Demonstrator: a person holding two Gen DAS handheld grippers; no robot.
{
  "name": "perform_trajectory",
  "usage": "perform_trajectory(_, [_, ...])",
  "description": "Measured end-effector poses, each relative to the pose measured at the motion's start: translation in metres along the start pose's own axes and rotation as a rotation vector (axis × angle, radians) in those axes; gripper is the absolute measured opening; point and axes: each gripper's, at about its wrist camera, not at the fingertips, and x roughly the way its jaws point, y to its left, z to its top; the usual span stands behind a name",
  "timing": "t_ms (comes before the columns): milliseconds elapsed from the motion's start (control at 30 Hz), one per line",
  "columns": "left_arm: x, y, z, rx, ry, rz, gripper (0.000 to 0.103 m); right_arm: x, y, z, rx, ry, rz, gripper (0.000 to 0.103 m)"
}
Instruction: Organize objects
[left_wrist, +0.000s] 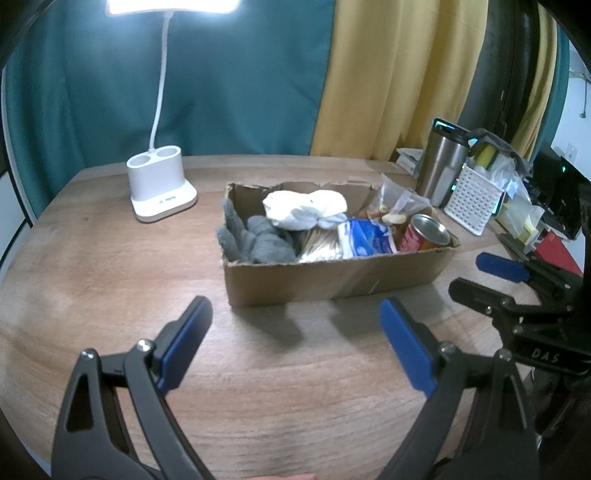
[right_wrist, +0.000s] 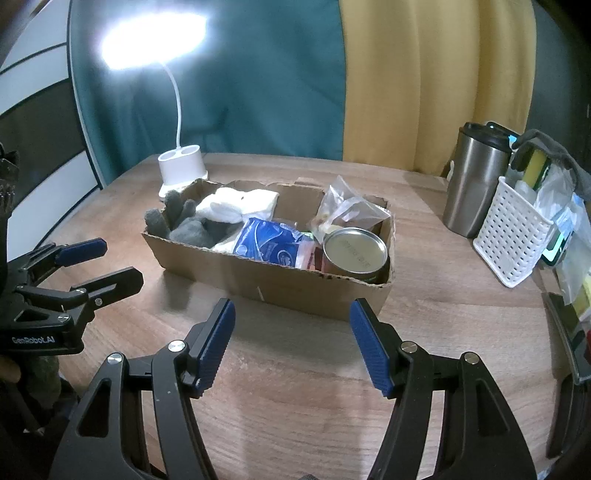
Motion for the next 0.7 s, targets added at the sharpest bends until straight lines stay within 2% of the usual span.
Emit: perform_trajectory(700, [-0.0058, -0.002, -0.0001, 0.008, -0.004, -0.007, 0.094, -0.0011, 0.0034, -0.001, -0.004, -0.002, -0.002, 0.068])
